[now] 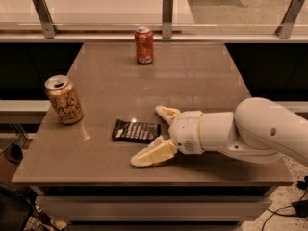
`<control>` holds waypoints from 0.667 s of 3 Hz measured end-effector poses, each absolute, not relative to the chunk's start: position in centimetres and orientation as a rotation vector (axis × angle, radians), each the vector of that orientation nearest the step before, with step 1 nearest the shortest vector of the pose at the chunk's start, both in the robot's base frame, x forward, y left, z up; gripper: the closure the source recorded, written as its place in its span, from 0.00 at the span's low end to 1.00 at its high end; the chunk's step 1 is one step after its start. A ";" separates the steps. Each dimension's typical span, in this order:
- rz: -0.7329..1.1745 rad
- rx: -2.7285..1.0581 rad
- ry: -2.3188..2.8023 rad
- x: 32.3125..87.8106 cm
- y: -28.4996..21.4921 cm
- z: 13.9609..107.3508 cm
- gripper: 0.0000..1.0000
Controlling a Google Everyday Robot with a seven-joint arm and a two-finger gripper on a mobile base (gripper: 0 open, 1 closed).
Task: Move rxbar chocolate near coke can
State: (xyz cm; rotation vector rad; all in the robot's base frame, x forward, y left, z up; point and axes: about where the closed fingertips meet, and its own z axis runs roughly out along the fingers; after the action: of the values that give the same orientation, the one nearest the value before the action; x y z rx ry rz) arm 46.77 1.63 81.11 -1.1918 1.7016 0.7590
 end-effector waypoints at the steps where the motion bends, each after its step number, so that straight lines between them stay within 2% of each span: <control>1: 0.759 -1.196 1.700 46.7 1.8 81.2 0.41; 2: 0.759 -1.198 1.699 46.6 1.9 81.2 0.64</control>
Offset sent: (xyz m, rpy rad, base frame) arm -0.0008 0.0018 0.0005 -0.0017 -0.0010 0.0026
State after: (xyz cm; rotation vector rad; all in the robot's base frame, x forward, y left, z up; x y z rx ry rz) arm 46.65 1.92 81.20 -1.1984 1.6989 0.7588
